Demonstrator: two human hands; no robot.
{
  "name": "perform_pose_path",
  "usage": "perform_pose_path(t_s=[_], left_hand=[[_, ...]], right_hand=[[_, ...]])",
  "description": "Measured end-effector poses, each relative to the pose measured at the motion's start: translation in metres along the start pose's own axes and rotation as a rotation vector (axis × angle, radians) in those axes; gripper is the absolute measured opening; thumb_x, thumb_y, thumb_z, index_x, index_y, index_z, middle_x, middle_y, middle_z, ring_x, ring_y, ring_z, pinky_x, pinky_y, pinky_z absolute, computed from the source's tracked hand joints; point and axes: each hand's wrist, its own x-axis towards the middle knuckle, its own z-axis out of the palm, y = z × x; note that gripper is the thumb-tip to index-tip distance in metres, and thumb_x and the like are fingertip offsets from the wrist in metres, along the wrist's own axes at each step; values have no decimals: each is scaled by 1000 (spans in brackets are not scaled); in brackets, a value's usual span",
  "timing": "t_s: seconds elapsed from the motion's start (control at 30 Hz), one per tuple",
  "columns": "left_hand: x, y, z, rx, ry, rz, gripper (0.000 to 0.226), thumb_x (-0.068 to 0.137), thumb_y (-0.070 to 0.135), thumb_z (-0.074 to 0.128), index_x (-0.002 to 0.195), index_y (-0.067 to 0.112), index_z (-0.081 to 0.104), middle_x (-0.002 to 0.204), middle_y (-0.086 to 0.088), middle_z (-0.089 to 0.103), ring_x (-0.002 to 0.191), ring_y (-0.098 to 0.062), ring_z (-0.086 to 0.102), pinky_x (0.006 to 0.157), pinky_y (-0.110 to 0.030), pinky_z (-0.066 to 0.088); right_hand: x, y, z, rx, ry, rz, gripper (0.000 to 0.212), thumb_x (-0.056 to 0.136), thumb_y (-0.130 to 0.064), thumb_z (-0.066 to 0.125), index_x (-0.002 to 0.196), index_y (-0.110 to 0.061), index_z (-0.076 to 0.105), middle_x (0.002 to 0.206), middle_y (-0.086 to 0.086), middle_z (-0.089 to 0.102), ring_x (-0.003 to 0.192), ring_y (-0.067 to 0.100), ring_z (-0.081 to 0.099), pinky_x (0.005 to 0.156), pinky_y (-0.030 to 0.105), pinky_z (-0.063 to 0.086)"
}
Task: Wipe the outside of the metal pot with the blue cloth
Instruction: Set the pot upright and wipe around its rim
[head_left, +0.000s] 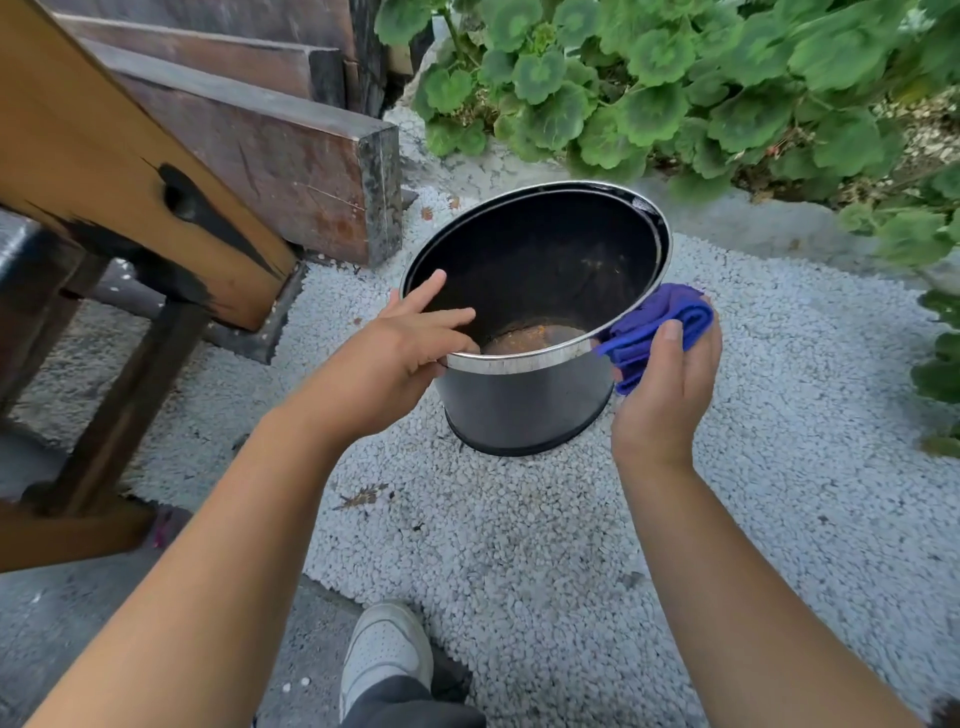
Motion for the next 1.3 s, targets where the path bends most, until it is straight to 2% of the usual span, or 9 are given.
perform_pose_path(t_s=[0.07, 0.2, 0.4, 0.53, 0.6, 0.77, 1.0, 1.17, 1.3], left_hand=[[2, 1, 3, 5, 13, -11, 39, 87, -9, 63, 117, 15, 69, 146, -11, 48, 147, -31, 14, 116, -63, 17], [0, 8, 10, 43, 18, -50, 50, 91, -5, 58, 131, 25, 61, 157, -7, 33, 149, -26, 3, 118, -59, 9], [10, 71, 49, 190, 233, -131, 34, 82, 6, 68, 113, 19, 65, 131, 1, 64, 138, -30, 44, 101, -78, 12], [22, 83, 60, 37, 299, -266, 12, 78, 12, 51, 77, 20, 61, 89, 7, 72, 130, -20, 53, 108, -51, 13], [22, 82, 58, 17, 343, -243, 18, 74, 6, 48, 67, 21, 56, 79, 4, 71, 120, -20, 59, 98, -44, 19], [3, 43, 44, 24, 301, -85, 18, 87, 21, 59, 95, 27, 74, 87, 14, 72, 118, -8, 49, 91, -42, 23], [-10, -19, 0, -37, 180, -88, 41, 86, 43, 50, 63, 14, 67, 66, 10, 61, 99, -26, 58, 96, -55, 34], [30, 53, 15, 219, -15, -209, 61, 79, 66, 38, 117, 27, 64, 100, 5, 70, 106, -23, 60, 88, -42, 33], [70, 101, 52, 267, 34, -208, 33, 83, 56, 55, 83, 24, 46, 85, 2, 65, 93, -27, 60, 69, -37, 34]], right_hand=[[-2, -5, 2, 24, -25, -30, 37, 89, -40, 39, 115, -21, 57, 133, 32, 45, 84, 24, 58, 65, 36, 51], [-18, -15, 13, -15, 18, 8, 27, 88, -45, 36, 105, -41, 56, 137, 8, 42, 119, 37, 51, 92, 61, 47], [-63, -13, 31, -56, -14, 21, 77, 86, -50, 35, 149, -6, 30, 158, 5, 7, 141, -1, 18, 115, 32, 27], [-77, -5, 32, -96, 2, 76, 65, 90, -25, 52, 148, -5, 30, 152, 2, 12, 140, 15, 27, 104, 7, 28], [-69, -2, 27, -128, 11, 62, 61, 90, -15, 61, 144, -7, 36, 147, 3, 19, 136, 20, 34, 107, 16, 33], [-31, -9, 16, -125, 90, 60, 55, 88, -26, 62, 139, -14, 45, 142, 4, 42, 129, 15, 45, 109, 33, 37], [16, -10, 5, -53, -52, 169, 34, 77, -49, 58, 106, -32, 63, 88, -21, 69, 80, -2, 65, 70, 22, 50], [20, 1, 0, 53, -64, 160, 23, 80, -43, 60, 96, -26, 65, 74, -19, 63, 64, 2, 58, 58, 23, 48], [21, -4, -4, 181, -84, 228, 9, 81, -33, 62, 86, -28, 68, 81, -4, 66, 71, 13, 60, 64, 33, 49]])
